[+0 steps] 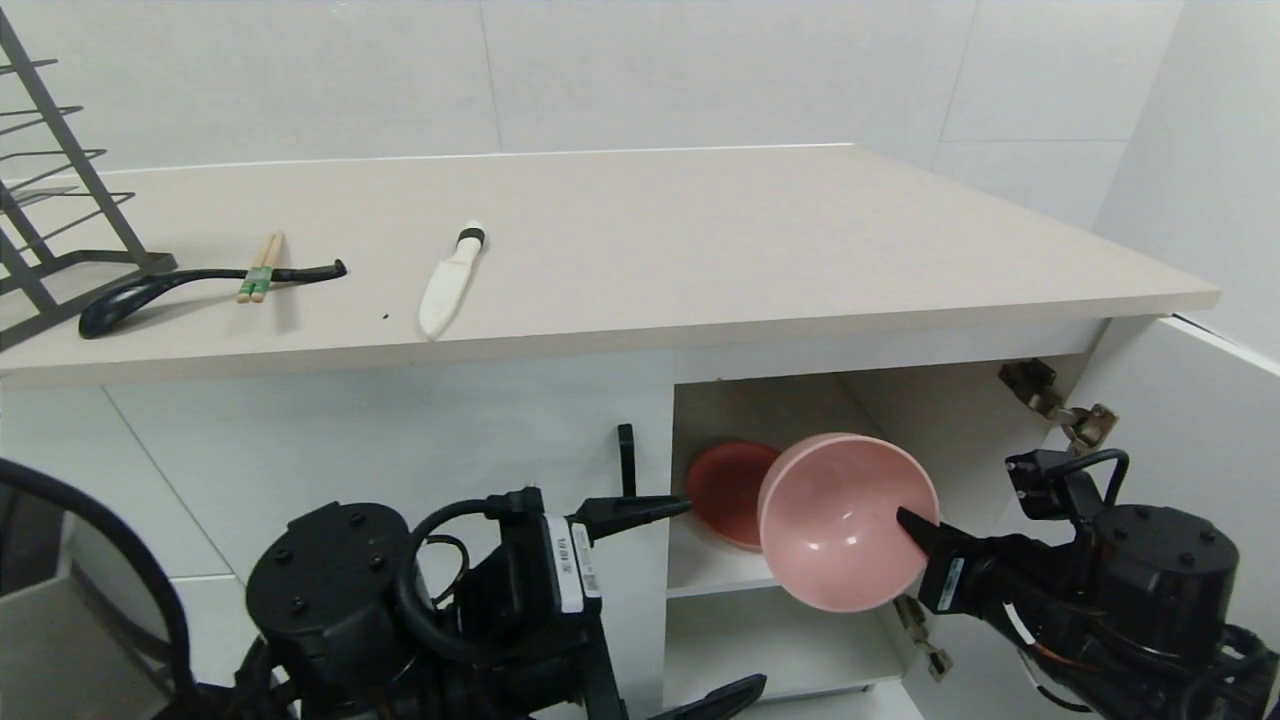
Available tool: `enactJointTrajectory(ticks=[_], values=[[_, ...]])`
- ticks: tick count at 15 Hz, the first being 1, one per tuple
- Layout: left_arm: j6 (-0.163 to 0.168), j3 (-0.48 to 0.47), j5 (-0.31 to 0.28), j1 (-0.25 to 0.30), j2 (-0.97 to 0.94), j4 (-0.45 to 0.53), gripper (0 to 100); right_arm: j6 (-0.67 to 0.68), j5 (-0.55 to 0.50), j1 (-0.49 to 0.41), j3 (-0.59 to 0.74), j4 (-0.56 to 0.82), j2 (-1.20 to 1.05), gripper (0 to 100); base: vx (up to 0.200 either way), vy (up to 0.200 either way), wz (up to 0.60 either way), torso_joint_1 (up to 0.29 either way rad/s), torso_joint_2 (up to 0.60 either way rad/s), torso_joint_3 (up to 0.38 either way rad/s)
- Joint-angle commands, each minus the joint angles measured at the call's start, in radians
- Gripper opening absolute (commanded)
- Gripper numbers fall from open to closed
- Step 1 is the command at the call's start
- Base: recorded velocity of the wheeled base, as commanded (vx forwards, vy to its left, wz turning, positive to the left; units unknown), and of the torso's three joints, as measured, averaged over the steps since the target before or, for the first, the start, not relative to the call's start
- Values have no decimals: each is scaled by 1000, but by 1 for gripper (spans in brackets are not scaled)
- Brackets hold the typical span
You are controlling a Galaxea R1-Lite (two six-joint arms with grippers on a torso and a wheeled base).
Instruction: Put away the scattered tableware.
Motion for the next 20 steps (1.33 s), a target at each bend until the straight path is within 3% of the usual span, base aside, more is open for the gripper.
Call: enactJointTrajectory(ticks=[1,3,7,9,11,12,14,18,20], values=[[-2,49,-6,25,-95,-1,100,52,0,28,16,-1,3,0,0,0,0,0,0,0],[-13,102,-6,68,-201,-1,100,95,0,31,10,-1,22,0,0,0,0,0,0,0],[-51,238,2,72,-369,-1,100,102,0,45,-58,-1,155,0,0,0,0,0,0,0],[-65,280,42,167,-448,-1,100,100,0,57,-105,-1,192,0,0,0,0,0,0,0],[-128,287,49,217,-518,-1,100,98,0,54,-154,-1,218,0,0,0,0,0,0,0],[-215,287,66,250,-586,-1,100,98,0,49,-185,-1,247,0,0,0,0,0,0,0],[-298,287,86,292,-695,148,100,92,0,49,-223,-1,296,0,0,0,0,0,0,0],[-309,284,75,356,-1006,554,100,85,5,37,-268,-1,305,0,0,0,0,0,0,0],[-301,255,75,368,-1026,597,100,40,6,8,-274,-1,310,0,0,0,0,0,0,0]])
